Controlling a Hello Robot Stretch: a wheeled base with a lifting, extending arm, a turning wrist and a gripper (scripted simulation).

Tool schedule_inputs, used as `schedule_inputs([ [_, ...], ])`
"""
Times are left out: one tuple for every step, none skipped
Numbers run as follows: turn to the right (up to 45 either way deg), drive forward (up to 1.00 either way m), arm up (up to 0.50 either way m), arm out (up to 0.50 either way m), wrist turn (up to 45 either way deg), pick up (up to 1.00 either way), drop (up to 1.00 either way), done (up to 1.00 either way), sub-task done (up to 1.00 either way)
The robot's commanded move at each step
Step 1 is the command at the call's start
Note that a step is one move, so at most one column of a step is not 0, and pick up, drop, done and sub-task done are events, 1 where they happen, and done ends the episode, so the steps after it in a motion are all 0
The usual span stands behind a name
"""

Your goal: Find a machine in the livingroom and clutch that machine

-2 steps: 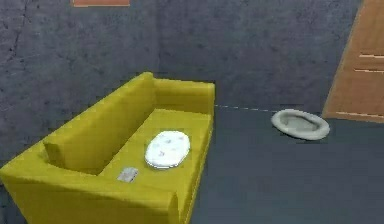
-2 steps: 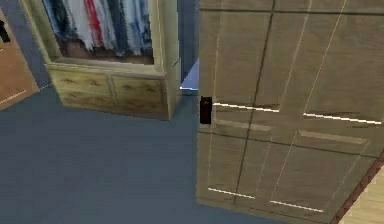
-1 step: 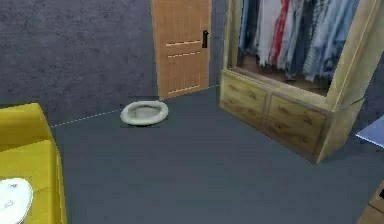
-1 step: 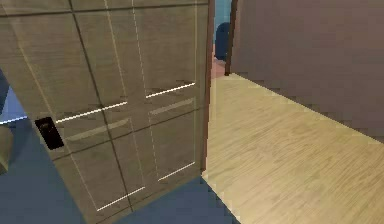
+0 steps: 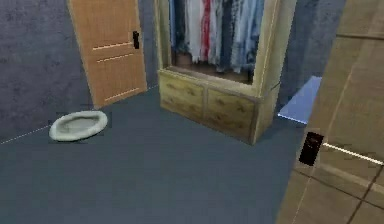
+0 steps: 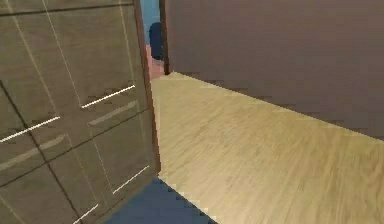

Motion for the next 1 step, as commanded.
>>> schedule_inputs([
  [0.0,0.5,0.0,0.0,0.0,0.0,0.0,0.0,0.0],
])
